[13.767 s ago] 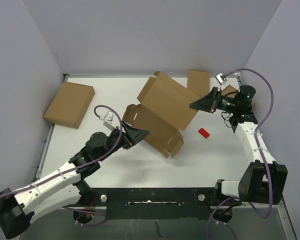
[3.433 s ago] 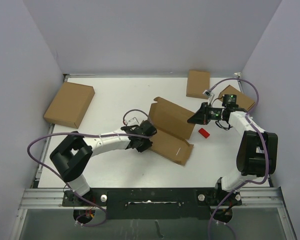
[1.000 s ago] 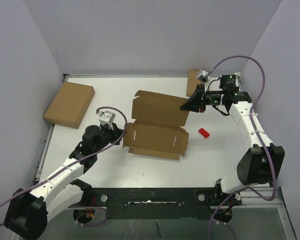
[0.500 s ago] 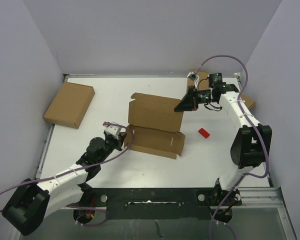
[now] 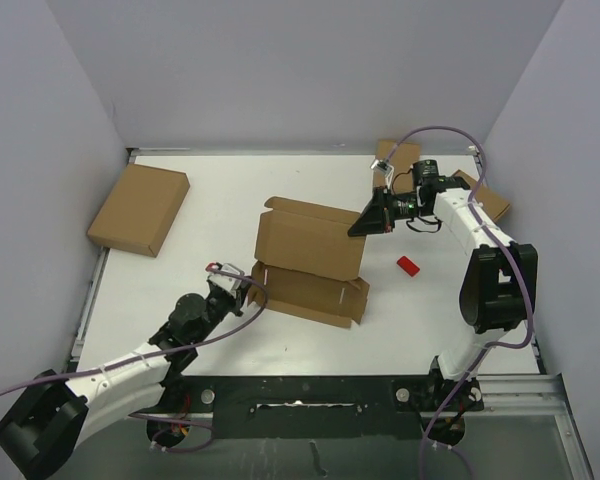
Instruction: Fold the paper box
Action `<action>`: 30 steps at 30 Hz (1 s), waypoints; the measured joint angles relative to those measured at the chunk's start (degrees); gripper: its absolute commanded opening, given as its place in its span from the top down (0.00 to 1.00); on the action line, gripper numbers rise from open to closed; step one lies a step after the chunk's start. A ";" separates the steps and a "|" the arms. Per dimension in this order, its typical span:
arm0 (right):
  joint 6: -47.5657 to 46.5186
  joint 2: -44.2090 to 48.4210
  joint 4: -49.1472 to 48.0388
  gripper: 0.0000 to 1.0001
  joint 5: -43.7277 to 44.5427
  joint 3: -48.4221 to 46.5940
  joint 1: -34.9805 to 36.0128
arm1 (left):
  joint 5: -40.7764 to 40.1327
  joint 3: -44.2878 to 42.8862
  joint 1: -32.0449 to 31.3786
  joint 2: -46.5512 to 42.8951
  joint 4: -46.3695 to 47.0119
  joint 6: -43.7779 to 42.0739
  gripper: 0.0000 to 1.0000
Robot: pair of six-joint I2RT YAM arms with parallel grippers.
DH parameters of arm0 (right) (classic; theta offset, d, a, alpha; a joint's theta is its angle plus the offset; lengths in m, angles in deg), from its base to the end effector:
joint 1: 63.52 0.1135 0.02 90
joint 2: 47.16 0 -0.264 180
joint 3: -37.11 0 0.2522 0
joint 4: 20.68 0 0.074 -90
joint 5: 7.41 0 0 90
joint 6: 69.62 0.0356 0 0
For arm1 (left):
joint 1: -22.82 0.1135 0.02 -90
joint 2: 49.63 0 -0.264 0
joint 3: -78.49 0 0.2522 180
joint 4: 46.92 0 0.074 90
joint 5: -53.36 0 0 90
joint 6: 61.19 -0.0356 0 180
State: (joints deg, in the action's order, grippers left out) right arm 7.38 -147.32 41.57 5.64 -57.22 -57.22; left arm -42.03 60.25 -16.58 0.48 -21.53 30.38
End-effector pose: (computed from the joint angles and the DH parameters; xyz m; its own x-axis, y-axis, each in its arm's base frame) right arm 0.3422 0.0727 0.2716 -0.8116 -0.1407 -0.5670 -0.5838 0.1569 0.7966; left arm 0.1363 -0.1076 0.1705 -0.1025 0.0489 -0.9935 0.5572 0.8302 -0.0166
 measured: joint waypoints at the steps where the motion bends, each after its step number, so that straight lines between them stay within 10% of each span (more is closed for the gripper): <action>1: 0.02 0.00 0.00 1.00 -0.11 0.26 0.00 | -0.24 0.26 -0.42 -0.55 -0.13 -0.15 1.00; 30: -9.03 3.54 6.16 1.00 3.02 4.68 1.05 | 2.97 1.18 -2.58 -16.52 -18.05 16.39 0.92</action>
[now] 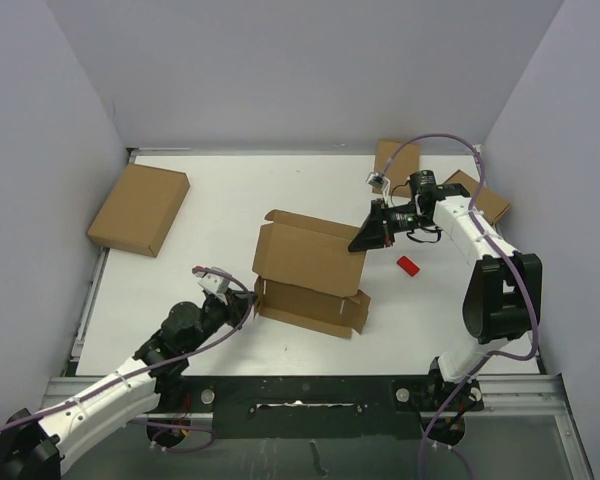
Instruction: Fold the paper box
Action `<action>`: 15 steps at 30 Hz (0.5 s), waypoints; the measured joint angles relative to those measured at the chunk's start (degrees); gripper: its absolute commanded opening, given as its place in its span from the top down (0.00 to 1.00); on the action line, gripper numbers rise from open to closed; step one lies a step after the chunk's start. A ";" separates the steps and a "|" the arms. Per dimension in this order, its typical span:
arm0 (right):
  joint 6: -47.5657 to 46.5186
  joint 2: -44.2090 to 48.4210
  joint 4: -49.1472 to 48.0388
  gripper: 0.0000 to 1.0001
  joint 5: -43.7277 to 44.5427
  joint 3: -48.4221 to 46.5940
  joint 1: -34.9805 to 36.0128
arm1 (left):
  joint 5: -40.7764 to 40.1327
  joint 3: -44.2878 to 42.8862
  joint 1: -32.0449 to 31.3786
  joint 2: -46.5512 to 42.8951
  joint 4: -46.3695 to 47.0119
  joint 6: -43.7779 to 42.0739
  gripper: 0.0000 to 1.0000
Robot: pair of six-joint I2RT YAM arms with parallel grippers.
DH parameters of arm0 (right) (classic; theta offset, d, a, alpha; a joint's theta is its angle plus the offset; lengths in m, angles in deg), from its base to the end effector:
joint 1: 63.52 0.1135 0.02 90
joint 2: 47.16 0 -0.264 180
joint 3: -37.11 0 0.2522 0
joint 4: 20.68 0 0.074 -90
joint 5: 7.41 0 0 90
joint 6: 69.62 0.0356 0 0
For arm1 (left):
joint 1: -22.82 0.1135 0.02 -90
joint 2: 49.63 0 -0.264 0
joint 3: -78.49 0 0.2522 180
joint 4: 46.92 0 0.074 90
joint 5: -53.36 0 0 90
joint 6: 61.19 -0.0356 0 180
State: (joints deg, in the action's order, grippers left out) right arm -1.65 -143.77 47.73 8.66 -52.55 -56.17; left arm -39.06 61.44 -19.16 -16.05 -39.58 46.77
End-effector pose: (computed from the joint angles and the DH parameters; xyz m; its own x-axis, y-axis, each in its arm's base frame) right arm 0.3149 0.0751 0.2641 -0.7859 -0.2061 -0.5830 -0.6160 0.1793 0.7670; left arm 0.1125 -0.0992 0.1703 -0.3094 -0.1360 -0.9411 0.5696 0.7660 -0.2980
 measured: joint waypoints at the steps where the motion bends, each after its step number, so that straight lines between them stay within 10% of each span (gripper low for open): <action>1: -0.33 0.46 0.13 1.00 0.28 0.02 0.33 | 0.33 -0.09 0.00 -0.52 -0.83 0.70 0.90; 15: -3.61 3.58 1.70 1.00 4.92 1.66 4.00 | 5.25 -1.70 -0.48 -8.50 -19.02 7.85 0.69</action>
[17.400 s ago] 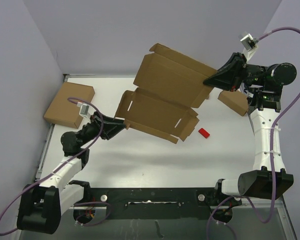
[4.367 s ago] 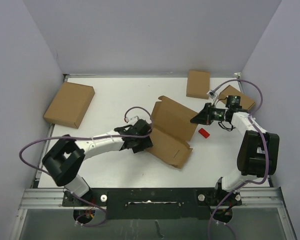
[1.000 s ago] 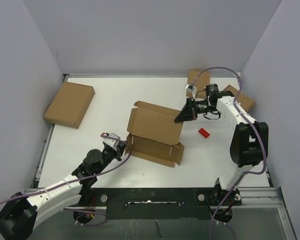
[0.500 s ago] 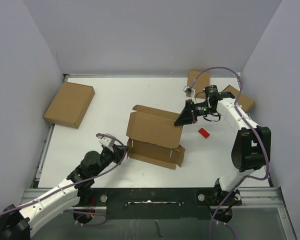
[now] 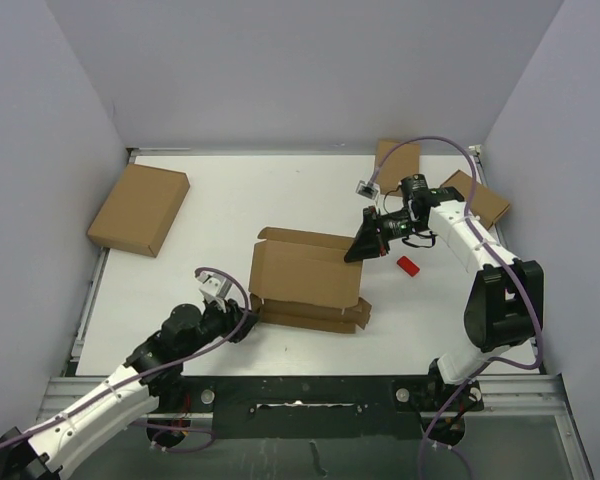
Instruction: Fold the paper box
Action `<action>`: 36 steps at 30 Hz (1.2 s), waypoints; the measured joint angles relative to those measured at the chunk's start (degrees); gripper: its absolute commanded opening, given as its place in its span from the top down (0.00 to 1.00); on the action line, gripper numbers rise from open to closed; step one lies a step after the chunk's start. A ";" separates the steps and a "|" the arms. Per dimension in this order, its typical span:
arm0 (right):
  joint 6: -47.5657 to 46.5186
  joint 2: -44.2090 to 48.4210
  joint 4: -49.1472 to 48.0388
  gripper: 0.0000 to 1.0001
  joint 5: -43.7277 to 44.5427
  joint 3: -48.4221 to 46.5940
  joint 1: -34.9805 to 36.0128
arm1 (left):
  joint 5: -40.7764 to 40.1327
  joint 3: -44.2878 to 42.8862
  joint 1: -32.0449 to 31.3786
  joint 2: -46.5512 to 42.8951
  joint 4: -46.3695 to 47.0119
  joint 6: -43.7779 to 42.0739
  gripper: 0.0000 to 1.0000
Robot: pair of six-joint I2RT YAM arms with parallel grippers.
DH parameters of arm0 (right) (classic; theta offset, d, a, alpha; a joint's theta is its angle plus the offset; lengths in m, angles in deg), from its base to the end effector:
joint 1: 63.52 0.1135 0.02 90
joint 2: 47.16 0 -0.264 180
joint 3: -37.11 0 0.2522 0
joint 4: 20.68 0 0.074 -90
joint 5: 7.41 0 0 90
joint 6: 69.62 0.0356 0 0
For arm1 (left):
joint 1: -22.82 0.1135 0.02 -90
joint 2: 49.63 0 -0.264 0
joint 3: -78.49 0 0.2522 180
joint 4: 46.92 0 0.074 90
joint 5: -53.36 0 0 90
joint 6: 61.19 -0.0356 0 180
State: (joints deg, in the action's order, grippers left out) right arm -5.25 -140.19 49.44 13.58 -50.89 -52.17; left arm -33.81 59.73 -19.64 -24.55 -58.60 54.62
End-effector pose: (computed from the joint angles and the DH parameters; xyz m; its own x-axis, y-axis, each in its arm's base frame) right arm 0.2949 0.0931 0.2712 -0.7225 -0.3031 -0.6214 -0.6850 0.1919 0.7028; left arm 0.0990 -0.0929 0.1638 -0.5139 -0.1192 -0.8495 0.5389 0.7256 -0.4278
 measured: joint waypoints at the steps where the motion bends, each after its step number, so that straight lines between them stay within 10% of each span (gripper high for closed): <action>1: -0.13 0.02 0.11 1.00 0.24 0.04 0.00 | 0.15 -0.17 0.00 -0.94 -1.60 0.44 0.69; 19: -1.20 0.35 0.74 1.00 1.53 0.04 0.00 | -6.67 -20.87 0.00 -14.60 -30.77 7.61 0.51; 26: -1.25 0.79 0.74 1.00 1.57 0.04 0.00 | -12.94 -26.38 0.00 -8.87 -32.52 -0.59 0.72; 36: -1.38 0.79 0.74 1.00 1.57 0.04 0.00 | -10.69 -19.69 0.31 6.69 -24.68 -16.39 0.77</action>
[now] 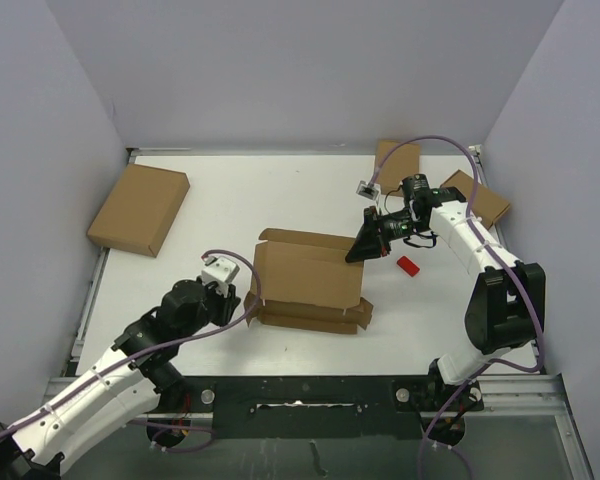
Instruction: Fold the paper box
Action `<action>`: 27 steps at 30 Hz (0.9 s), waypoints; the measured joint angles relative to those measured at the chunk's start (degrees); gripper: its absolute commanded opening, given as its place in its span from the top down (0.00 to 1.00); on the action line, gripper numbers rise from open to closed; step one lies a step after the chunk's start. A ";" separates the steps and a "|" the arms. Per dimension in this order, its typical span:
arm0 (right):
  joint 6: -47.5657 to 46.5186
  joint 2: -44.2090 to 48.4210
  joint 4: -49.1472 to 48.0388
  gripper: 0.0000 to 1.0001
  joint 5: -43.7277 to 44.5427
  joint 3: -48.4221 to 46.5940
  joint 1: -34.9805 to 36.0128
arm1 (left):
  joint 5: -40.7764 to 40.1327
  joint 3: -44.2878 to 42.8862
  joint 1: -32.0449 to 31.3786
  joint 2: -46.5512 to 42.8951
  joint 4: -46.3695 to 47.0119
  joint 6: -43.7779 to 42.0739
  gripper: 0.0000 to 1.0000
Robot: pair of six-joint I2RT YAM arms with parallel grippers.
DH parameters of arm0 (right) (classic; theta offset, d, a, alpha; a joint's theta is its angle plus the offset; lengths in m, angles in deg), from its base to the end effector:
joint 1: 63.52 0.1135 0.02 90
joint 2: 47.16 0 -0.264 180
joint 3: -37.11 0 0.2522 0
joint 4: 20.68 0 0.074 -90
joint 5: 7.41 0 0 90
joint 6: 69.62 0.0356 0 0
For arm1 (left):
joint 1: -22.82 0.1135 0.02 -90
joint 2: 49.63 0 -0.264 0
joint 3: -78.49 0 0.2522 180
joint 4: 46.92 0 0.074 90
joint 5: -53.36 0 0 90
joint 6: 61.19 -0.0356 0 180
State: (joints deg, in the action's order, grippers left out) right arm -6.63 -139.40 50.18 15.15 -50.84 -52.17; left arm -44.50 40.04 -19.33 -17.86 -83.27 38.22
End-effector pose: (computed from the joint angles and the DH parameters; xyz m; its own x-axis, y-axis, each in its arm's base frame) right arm 0.2919 0.0921 0.2737 -0.7047 -0.3192 -0.6337 -0.7044 0.2072 0.6789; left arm 0.1078 -0.0910 0.2277 -0.4563 0.1946 -0.8683 0.5089 0.8575 -0.0753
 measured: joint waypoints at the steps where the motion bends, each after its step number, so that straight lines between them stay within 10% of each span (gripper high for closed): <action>1: 0.00 0.00 0.00 1.00 -0.02 0.00 0.00 | 0.07 0.00 0.17 0.37 0.76 -0.66 0.77; 27: -0.02 1.73 -0.02 1.00 -0.26 0.02 -0.87 | 18.78 9.44 2.21 0.07 14.93 6.93 0.65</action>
State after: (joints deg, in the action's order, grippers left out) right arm -6.65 -137.68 50.16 14.89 -50.82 -53.04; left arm -25.73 49.48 -17.12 -17.80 -68.34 45.15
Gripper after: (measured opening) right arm 0.036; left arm 0.340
